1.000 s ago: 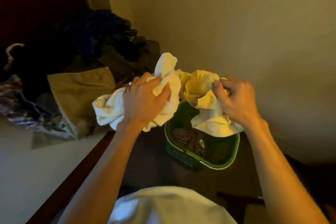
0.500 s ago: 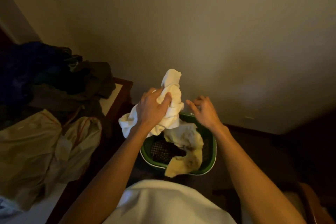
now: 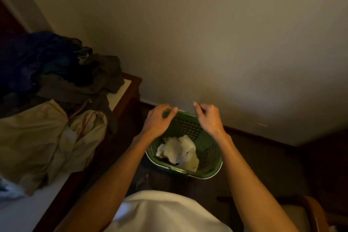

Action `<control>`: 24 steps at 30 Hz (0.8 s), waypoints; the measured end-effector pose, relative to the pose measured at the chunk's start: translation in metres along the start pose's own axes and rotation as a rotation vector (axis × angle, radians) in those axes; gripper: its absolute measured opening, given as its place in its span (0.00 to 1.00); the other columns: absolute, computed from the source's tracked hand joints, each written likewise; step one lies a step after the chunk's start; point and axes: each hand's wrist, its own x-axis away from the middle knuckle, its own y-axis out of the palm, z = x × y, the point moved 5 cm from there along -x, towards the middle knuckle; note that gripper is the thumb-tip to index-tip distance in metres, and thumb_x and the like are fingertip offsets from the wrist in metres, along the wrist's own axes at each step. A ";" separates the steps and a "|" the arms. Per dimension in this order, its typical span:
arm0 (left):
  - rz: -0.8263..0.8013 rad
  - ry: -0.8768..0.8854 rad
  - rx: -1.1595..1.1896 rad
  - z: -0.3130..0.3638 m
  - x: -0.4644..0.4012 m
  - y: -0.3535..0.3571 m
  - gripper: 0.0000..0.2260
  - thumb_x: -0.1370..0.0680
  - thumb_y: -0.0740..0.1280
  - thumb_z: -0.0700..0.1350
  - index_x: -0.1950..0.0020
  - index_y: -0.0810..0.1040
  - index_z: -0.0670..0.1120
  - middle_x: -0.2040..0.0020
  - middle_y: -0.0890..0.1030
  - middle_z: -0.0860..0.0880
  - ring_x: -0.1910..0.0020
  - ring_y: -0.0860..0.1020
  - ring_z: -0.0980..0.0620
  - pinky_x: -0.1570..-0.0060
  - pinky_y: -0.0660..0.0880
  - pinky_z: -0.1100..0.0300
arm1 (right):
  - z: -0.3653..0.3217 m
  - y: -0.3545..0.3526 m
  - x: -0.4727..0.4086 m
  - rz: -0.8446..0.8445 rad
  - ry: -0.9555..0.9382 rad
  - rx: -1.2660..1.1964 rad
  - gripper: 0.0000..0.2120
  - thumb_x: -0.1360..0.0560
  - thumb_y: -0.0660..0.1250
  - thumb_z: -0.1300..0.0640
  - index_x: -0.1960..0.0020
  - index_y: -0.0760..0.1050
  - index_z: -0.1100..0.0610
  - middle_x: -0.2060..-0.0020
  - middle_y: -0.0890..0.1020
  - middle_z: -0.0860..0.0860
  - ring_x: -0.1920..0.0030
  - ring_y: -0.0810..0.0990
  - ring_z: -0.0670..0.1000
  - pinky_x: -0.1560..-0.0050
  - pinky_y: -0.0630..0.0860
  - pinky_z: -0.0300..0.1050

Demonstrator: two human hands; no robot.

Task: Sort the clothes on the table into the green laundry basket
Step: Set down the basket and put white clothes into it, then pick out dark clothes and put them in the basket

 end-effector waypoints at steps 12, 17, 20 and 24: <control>0.547 -0.314 -0.090 -0.101 0.172 -0.152 0.22 0.22 0.56 0.69 0.41 0.80 0.57 0.41 0.83 0.54 0.39 0.79 0.50 0.35 0.74 0.45 | -0.151 0.189 0.062 -0.476 -0.426 -0.067 0.22 0.17 0.63 0.50 0.69 0.73 0.55 0.74 0.77 0.50 0.71 0.76 0.48 0.65 0.72 0.53; 0.750 -0.417 -0.093 -0.163 0.252 -0.224 0.12 0.19 0.64 0.59 0.41 0.80 0.56 0.42 0.84 0.52 0.41 0.80 0.47 0.40 0.77 0.49 | -0.236 0.268 0.102 -0.646 -0.571 -0.098 0.19 0.17 0.61 0.49 0.60 0.79 0.60 0.69 0.79 0.54 0.68 0.77 0.49 0.64 0.71 0.49; 0.789 -0.457 -0.106 -0.201 0.292 -0.269 0.14 0.18 0.63 0.59 0.41 0.81 0.52 0.44 0.84 0.51 0.49 0.83 0.48 0.49 0.79 0.53 | -0.291 0.326 0.130 -0.705 -0.651 -0.120 0.21 0.17 0.60 0.48 0.60 0.78 0.62 0.68 0.79 0.57 0.66 0.77 0.52 0.63 0.71 0.51; 0.858 -0.538 -0.126 -0.254 0.356 -0.332 0.16 0.18 0.62 0.60 0.45 0.83 0.51 0.48 0.85 0.50 0.49 0.82 0.49 0.53 0.77 0.55 | -0.371 0.404 0.181 -0.762 -0.766 -0.193 0.22 0.17 0.63 0.52 0.66 0.70 0.63 0.73 0.71 0.57 0.71 0.70 0.52 0.69 0.63 0.49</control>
